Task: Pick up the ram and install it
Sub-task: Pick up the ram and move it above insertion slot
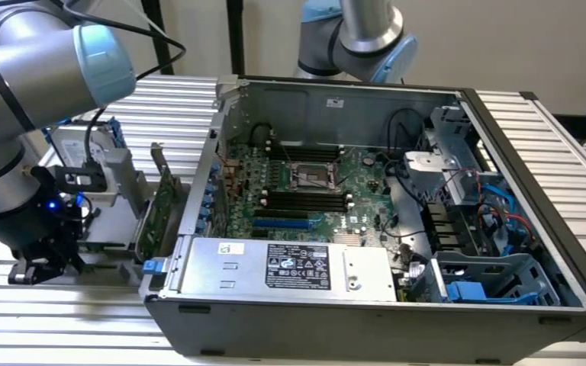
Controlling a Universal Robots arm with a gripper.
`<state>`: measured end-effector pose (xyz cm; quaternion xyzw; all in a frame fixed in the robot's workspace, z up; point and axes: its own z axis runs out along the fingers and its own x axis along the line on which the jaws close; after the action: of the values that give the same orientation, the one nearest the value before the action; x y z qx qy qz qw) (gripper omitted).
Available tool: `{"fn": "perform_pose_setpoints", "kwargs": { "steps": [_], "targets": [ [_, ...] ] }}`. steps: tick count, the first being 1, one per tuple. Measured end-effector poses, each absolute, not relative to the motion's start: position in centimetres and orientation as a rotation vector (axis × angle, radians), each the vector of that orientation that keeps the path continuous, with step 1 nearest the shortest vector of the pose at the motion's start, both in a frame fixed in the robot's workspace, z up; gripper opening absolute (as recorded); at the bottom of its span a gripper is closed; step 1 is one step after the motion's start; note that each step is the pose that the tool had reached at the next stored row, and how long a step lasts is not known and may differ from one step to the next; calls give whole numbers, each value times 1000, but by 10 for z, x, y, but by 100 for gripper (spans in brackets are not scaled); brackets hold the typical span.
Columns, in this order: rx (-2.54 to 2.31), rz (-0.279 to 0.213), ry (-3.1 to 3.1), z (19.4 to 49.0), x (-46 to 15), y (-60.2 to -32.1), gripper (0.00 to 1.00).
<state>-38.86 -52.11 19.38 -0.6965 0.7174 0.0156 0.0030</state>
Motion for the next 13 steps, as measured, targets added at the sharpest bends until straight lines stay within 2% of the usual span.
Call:
{"fn": "perform_pose_setpoints", "kwargs": {
  "steps": [13],
  "targets": [
    [-2200, 45, 2238, 199, -389, -521, 0]
  ]
}}
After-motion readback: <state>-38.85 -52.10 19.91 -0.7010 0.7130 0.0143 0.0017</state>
